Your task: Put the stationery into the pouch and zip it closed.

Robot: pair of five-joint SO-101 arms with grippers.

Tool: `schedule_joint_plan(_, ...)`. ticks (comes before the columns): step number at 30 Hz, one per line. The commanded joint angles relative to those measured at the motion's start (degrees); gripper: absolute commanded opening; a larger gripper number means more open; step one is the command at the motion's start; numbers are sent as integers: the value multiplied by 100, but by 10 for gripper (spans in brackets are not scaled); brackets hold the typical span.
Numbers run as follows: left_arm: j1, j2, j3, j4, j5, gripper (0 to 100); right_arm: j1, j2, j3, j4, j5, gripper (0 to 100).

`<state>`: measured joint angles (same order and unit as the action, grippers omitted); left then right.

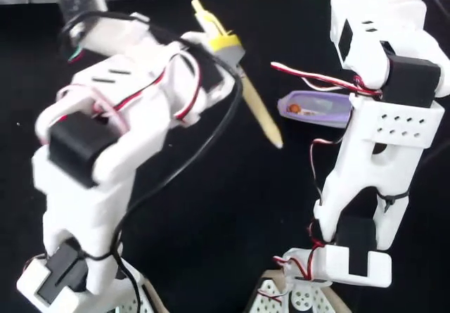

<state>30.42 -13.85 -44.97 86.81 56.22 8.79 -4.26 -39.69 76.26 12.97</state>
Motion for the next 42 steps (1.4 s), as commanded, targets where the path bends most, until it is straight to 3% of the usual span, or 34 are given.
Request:
schedule_joint_plan(1, -31, -264, 901, -932, 70, 30, 35, -259, -101, -149, -62, 11)
schedule_joint_plan(10, -4, -527, 3196, -2954, 70, 30, 35, -259, -101, -149, -62, 11)
schedule_joint_plan(18, 224, -1635, 5042, -4853, 26, 30, 35, -259, -66, -141, -62, 11)
schedule_joint_plan(22, 57, -2031, 6325, -6338, -607, 29, 35, -251, -66, -141, -62, 11)
schedule_joint_plan(28, -22, -2418, 8444, -9495, -1802, 29, -158, -215, -92, -158, -70, 11)
schedule_joint_plan(32, 31, -2567, 9288, -11121, -2514, 29, -360, -215, -57, -149, -70, 11)
schedule_joint_plan(35, 171, -2629, 9464, -11569, -2558, 29, -527, -207, -57, -149, -70, 11)
schedule_joint_plan(42, 514, -2919, 9314, -11604, -2576, 29, -659, -207, -57, -158, -70, 11)
